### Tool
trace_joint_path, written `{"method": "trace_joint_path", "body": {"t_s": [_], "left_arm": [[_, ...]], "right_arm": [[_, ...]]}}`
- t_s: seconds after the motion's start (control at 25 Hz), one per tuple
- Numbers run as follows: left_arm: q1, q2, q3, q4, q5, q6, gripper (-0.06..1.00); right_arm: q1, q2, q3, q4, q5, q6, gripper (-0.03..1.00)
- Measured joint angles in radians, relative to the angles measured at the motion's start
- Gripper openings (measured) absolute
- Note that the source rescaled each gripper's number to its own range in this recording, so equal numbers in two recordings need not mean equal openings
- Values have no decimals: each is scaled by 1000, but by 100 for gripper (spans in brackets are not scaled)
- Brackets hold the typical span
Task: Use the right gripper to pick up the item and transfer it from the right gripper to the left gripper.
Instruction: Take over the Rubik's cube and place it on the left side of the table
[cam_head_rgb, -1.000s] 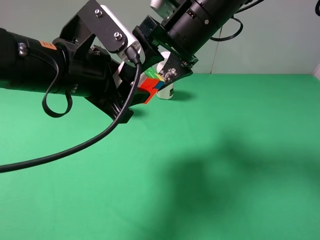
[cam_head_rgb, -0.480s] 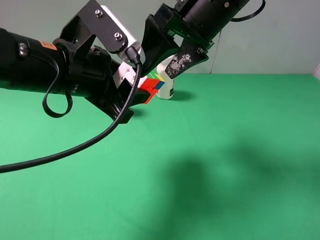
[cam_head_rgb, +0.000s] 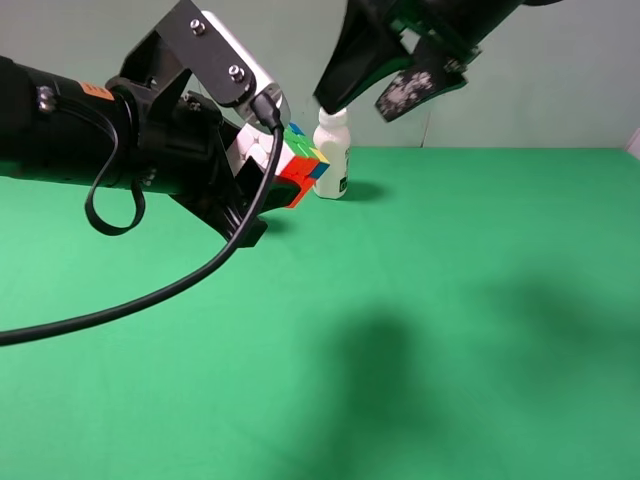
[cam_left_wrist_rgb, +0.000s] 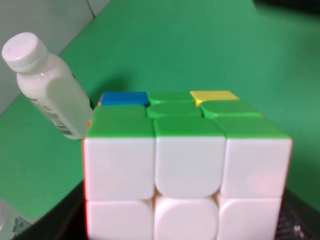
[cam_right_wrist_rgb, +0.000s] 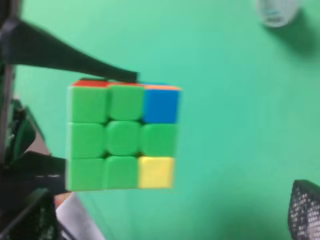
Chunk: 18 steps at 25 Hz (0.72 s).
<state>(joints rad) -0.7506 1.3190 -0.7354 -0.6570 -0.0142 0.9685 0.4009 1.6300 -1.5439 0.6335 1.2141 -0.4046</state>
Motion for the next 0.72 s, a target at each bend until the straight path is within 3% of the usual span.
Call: {"method": "trace_joint_path", "body": {"t_s": [0.2, 0.72], "left_arm": [[0, 0, 0, 0, 0, 0, 0], [0, 0, 0, 0, 0, 0, 0]], "right_arm": [[-59, -49, 0, -106, 1, 27, 100], [-63, -314, 36, -585, 4, 228, 100]]}}
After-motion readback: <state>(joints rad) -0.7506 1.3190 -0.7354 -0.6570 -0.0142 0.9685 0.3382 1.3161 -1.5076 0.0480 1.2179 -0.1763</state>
